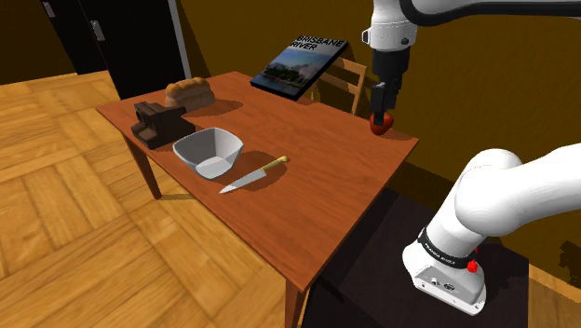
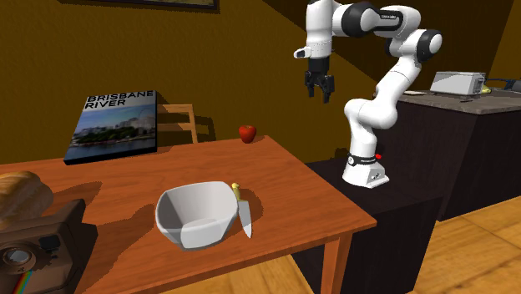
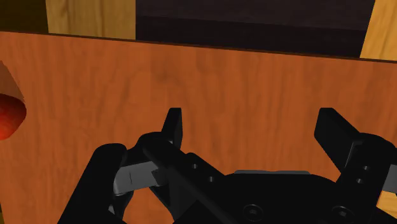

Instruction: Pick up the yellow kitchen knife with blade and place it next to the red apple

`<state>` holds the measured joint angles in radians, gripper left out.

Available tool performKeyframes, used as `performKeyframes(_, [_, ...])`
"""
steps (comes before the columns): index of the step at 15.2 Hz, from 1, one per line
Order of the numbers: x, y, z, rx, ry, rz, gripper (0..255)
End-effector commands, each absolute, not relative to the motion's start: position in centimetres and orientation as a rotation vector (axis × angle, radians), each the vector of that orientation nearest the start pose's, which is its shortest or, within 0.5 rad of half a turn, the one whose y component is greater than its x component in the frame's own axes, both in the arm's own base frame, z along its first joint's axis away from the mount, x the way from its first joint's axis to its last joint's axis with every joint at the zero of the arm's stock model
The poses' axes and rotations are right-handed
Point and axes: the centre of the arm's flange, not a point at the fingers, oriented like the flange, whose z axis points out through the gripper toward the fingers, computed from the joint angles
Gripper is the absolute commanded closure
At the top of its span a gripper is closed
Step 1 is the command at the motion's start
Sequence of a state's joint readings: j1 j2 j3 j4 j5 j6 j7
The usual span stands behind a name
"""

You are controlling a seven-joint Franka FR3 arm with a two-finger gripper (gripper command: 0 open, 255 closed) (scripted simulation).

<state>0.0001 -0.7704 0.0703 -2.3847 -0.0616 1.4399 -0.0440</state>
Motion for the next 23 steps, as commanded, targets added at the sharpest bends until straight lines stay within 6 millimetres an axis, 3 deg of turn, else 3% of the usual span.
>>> performKeyframes(1, [29.4, 1.9, 56.2, -3.237, -0.142, 0.285, 0])
performKeyframes(13, [37.4, 9.1, 46.2, -3.179, 0.521, 0.164, 0])
performKeyframes(23, [46.5, 12.1, 38.4, -3.024, 1.048, 0.058, 0])
